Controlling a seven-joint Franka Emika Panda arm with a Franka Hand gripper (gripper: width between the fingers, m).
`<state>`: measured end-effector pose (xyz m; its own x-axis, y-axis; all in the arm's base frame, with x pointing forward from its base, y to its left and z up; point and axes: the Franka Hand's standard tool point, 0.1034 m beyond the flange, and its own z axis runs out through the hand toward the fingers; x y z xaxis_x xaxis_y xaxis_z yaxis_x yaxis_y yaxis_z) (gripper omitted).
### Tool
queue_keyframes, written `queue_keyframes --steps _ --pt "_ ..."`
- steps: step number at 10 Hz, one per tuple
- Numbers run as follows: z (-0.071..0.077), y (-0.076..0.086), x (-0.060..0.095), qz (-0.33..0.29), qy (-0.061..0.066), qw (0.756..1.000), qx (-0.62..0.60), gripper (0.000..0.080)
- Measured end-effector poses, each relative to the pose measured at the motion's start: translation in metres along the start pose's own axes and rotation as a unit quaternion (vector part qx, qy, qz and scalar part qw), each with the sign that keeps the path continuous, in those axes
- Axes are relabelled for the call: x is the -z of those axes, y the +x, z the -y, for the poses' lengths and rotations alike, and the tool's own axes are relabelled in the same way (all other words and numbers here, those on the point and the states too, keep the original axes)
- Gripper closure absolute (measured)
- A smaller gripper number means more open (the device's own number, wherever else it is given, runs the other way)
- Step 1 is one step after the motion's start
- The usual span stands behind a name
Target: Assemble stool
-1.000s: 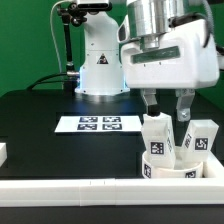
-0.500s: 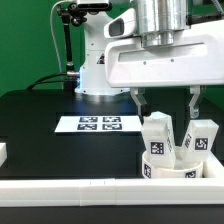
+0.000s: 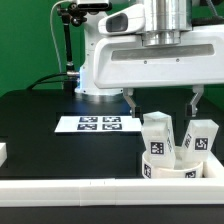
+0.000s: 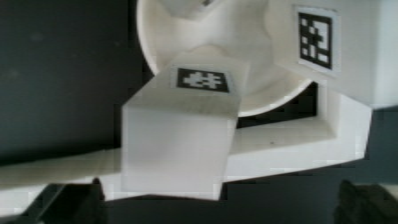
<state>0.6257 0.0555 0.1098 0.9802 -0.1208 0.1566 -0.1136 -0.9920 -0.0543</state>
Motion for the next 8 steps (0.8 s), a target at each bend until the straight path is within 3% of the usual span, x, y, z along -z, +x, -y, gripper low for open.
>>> queue_keyframes --steps 4,8 --pt "-0.0015 0.0050 0.0030 -0.001 -0.010 0.978 0.208 0.0151" --pt "-0.0031 0.0039 0.0015 0.005 -0.023 0.947 0.319 0.0151"
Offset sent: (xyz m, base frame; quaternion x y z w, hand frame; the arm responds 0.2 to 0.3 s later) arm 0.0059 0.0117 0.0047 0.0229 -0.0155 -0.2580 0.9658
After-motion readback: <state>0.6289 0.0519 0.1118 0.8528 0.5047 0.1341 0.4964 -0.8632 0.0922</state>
